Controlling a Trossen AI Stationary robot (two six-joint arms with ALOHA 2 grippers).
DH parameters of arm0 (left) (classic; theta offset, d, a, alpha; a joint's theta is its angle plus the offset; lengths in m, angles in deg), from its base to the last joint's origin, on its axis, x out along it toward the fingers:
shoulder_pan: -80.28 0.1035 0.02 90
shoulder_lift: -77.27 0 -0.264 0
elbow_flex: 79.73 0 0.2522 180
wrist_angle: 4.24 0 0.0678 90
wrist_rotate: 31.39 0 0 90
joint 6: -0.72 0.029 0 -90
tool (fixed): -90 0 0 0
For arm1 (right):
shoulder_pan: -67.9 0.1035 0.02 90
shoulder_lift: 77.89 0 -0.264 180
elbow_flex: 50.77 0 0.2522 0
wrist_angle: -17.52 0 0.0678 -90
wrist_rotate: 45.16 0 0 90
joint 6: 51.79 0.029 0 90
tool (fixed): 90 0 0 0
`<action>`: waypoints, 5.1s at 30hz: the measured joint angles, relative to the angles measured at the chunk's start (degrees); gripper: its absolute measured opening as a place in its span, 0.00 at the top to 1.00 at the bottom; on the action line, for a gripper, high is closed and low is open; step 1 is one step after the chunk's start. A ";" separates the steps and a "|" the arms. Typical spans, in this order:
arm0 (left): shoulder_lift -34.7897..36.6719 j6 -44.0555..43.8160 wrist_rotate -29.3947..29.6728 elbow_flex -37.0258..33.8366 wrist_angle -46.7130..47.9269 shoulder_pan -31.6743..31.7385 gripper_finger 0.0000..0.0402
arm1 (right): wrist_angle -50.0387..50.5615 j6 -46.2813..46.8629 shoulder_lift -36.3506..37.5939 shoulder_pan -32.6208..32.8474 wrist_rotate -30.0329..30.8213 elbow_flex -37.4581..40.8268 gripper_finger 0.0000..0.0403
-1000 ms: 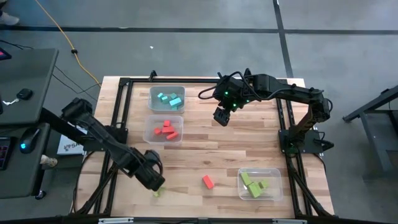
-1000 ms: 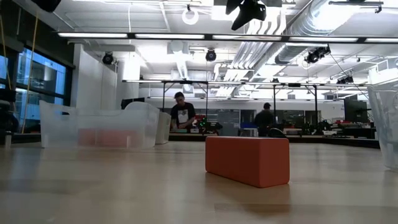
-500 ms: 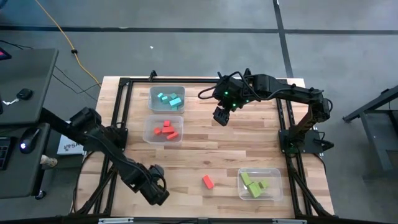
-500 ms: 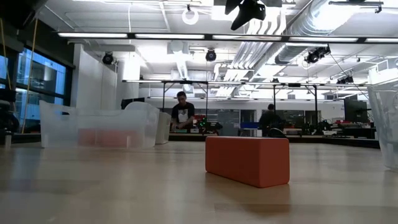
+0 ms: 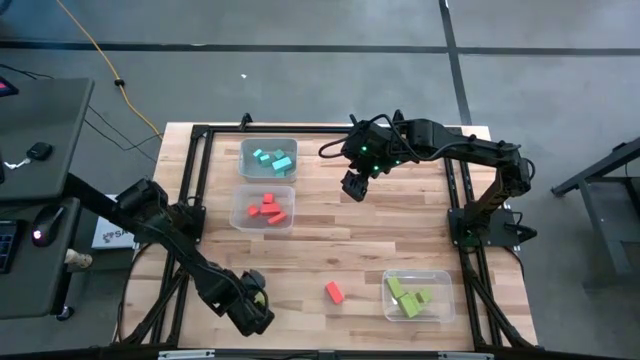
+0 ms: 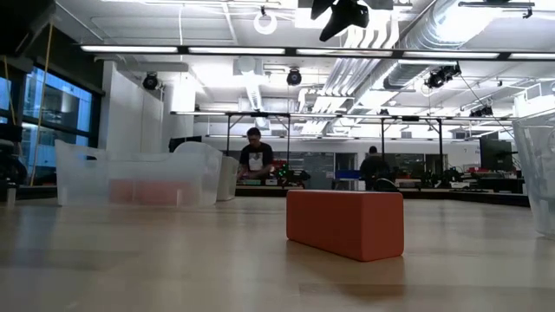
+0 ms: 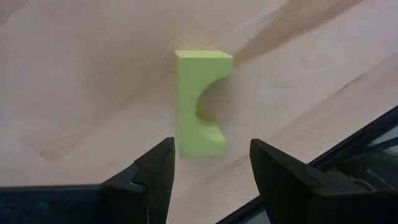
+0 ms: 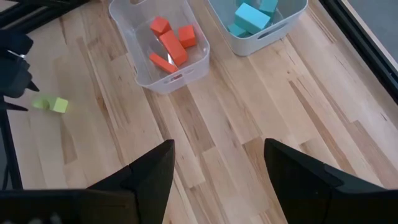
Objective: Sort & place blocks by color
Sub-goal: Put the green block into the bottom transparent bin
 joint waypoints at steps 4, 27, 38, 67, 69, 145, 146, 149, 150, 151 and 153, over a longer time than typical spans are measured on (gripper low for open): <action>-2.03 0.01 -0.84 0.02 -2.01 -0.07 0.55 | -0.05 0.00 0.00 0.00 0.00 0.00 0.41; -6.08 -2.47 -2.25 0.00 -2.60 -0.22 0.57 | -0.11 0.00 0.00 0.00 0.00 0.00 0.41; -5.97 0.53 -2.12 0.09 -2.62 -0.20 0.81 | -0.12 -0.02 0.00 0.00 0.01 0.00 0.41; 13.52 32.44 18.21 0.00 -1.51 11.86 0.83 | -1.87 0.00 0.00 0.00 -8.47 0.00 0.41; 14.86 37.28 18.82 0.02 -1.53 14.02 0.83 | -2.59 0.42 0.00 0.00 -9.83 0.00 0.41; 19.54 115.77 23.76 5.94 -7.66 44.57 0.82 | -17.70 30.22 -9.16 -2.40 -11.41 0.02 0.71; 19.54 115.76 23.74 5.92 -7.67 44.55 0.82 | -17.69 30.16 -9.16 -2.40 -11.46 0.02 0.71; 19.54 115.70 23.74 5.93 -7.65 44.50 0.82 | -17.64 30.05 -9.16 -2.34 -11.52 0.02 0.71; 19.54 115.70 23.77 5.92 -7.65 44.50 0.82 | -17.64 30.05 -9.16 -2.34 -11.52 0.02 0.71; 19.54 115.70 23.86 5.92 -7.67 44.50 0.82 | -17.66 30.08 -9.16 -2.36 -11.52 0.02 0.71; 19.54 115.70 23.92 5.92 -7.67 44.52 0.82 | -17.68 30.07 -9.16 -2.36 -11.51 0.02 0.71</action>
